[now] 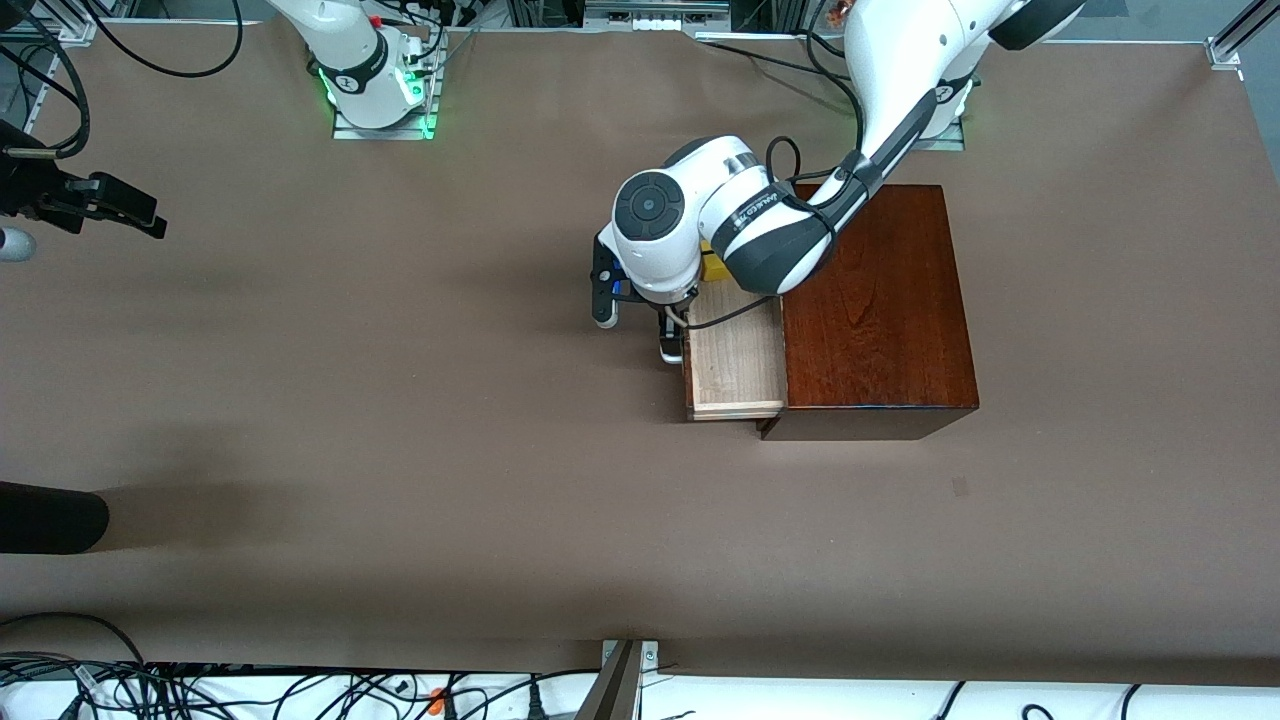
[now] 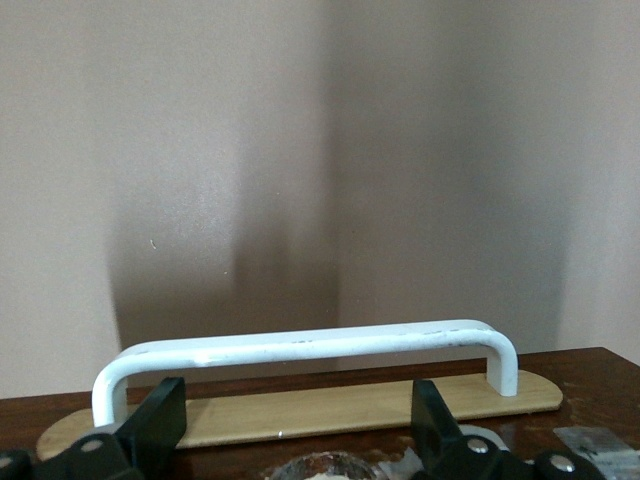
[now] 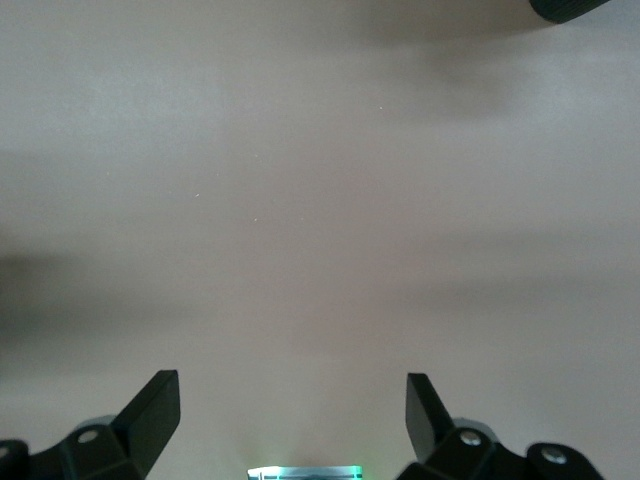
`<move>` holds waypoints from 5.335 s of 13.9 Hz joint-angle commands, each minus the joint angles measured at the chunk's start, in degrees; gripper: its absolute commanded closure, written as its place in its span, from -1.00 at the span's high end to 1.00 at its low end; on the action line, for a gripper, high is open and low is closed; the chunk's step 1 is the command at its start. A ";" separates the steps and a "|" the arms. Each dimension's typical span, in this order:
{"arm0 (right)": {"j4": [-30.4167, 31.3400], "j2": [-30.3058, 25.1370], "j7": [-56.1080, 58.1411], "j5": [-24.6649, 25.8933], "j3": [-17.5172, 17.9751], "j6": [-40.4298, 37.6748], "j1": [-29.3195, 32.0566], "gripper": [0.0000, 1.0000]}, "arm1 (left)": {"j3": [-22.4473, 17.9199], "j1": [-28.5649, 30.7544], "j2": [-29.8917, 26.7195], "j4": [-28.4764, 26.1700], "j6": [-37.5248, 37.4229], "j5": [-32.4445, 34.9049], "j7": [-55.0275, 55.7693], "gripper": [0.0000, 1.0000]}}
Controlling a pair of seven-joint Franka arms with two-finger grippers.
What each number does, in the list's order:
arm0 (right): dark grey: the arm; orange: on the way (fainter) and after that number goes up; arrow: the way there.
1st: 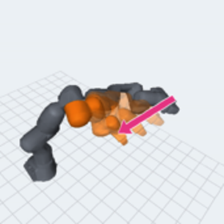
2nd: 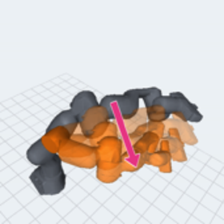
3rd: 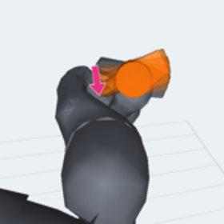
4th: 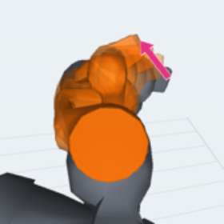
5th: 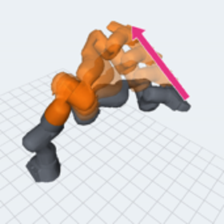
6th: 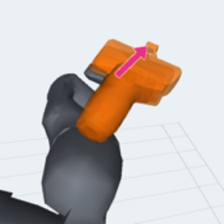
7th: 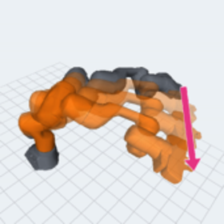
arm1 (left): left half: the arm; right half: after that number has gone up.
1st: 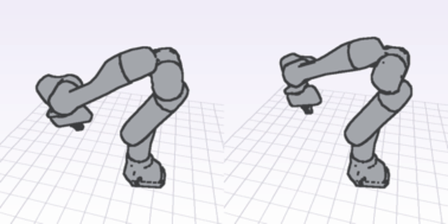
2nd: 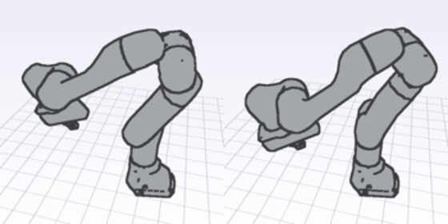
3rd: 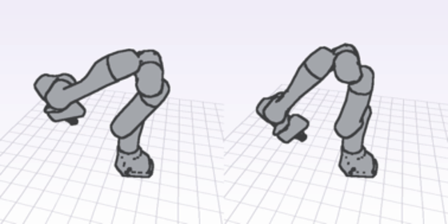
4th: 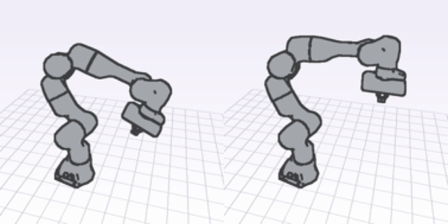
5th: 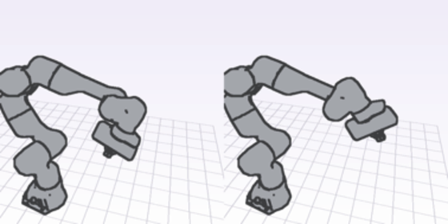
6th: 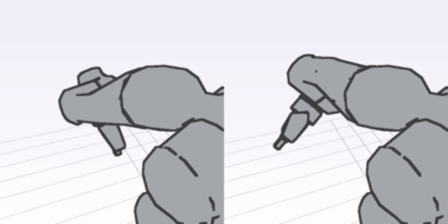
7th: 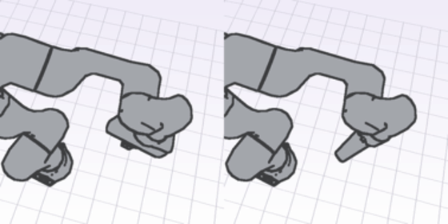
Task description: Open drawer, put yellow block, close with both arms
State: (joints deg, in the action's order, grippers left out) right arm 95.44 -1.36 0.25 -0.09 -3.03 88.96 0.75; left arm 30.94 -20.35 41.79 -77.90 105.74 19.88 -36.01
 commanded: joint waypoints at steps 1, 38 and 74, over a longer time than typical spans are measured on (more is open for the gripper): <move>-0.34 -0.22 0.55 0.00 0.39 -0.81 0.83 1.00 | -1.23 3.73 -4.44 -4.27 -2.65 1.56 -2.65 1.00; -0.25 -0.30 0.72 -0.08 0.48 -0.98 0.83 1.00 | -1.58 5.05 -9.17 7.83 -15.80 -7.23 32.13 1.00; -0.34 -0.22 0.81 -0.52 0.13 -0.98 0.75 1.00 | -30.24 15.78 -40.83 -12.54 -20.66 -21.91 42.51 1.00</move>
State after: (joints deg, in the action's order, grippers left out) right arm 95.44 -1.29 0.26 -0.12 -3.45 88.65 0.84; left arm 0.84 -4.21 2.66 -88.73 84.18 -2.77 5.87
